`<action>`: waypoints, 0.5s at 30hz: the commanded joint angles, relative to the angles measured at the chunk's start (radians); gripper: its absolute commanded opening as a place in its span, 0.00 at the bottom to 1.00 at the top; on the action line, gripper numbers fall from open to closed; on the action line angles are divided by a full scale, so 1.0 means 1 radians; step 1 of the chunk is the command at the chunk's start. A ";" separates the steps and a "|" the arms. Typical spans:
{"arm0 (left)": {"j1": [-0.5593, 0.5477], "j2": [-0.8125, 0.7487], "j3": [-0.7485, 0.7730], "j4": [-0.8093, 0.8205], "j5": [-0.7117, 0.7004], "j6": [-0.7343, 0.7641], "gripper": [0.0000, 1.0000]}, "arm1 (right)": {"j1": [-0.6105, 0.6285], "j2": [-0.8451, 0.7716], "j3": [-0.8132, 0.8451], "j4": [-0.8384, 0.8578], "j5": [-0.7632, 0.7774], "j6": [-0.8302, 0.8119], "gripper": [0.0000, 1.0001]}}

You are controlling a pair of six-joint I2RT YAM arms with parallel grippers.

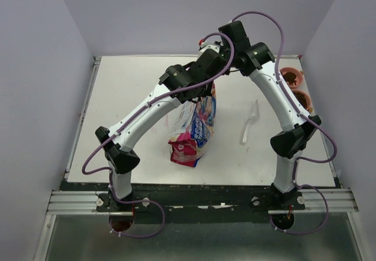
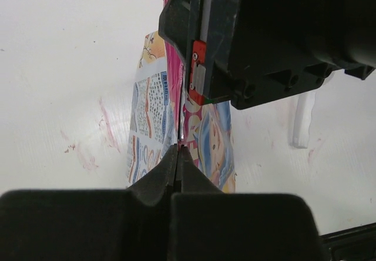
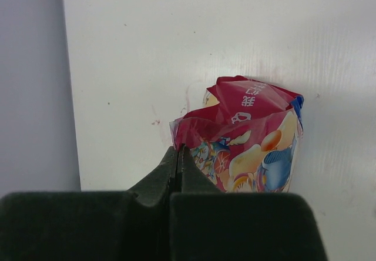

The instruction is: Serve the pet food

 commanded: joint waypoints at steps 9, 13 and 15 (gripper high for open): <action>-0.009 -0.039 -0.033 -0.013 -0.022 -0.007 0.31 | 0.007 -0.024 -0.005 0.038 -0.010 0.015 0.00; -0.009 -0.031 -0.056 -0.002 -0.025 -0.005 0.42 | 0.005 -0.024 -0.005 0.036 -0.017 0.020 0.01; -0.009 -0.021 -0.047 -0.009 -0.033 -0.005 0.41 | 0.005 -0.024 -0.007 0.036 -0.017 0.020 0.00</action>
